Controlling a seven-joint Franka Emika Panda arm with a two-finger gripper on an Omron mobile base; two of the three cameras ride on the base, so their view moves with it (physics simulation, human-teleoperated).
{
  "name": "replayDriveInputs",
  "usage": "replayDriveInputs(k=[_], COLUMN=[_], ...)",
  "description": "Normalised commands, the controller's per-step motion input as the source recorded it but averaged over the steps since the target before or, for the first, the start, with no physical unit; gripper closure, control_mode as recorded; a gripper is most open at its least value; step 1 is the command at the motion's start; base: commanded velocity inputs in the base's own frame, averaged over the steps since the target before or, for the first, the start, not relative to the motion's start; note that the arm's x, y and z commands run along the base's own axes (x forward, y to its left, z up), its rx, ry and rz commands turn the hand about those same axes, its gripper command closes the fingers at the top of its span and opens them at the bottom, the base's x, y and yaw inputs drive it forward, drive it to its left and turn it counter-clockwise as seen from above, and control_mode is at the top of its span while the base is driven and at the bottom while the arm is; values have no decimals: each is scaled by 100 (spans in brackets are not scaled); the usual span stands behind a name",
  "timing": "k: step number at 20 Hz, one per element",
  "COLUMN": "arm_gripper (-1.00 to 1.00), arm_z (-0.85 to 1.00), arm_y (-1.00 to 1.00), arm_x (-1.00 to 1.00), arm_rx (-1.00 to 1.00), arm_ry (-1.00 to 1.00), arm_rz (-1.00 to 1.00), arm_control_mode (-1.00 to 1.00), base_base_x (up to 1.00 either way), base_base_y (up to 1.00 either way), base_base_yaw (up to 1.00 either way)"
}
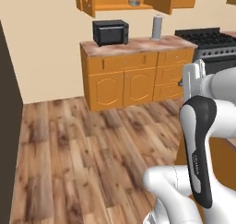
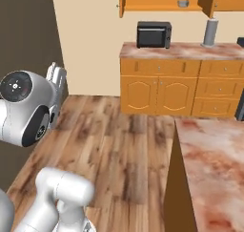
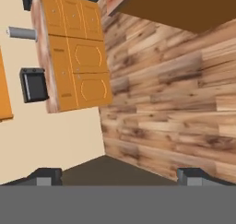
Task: Retrieve the tupperware and aluminum foil from the cabinet and place them on the dining counter near the plate with lemon and onion to prepare for storing leftovers.
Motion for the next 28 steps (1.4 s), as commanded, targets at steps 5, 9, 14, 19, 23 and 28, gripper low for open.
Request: replayDriveInputs(k=[5,9,14,19,23,28], arm_gripper=[-100,-100,-100,-100,-100,-100], arm_z=[0,0,0,0,0,0], arm_y=[0,0,0,0,0,0], arm_x=[0,0,0,0,0,0], arm_rx=[0,0,0,0,0,0], arm_ry=[0,0,0,0,0,0], arm_rz=[0,0,0,0,0,0], arm_control_mode=[100,100,100,100,100,100], base_base_x=[100,100,100,100,100,100], base_base_y=[20,6,9,20,29,-13], base_base_yaw=[-28,-36,-36,-28,-19,7])
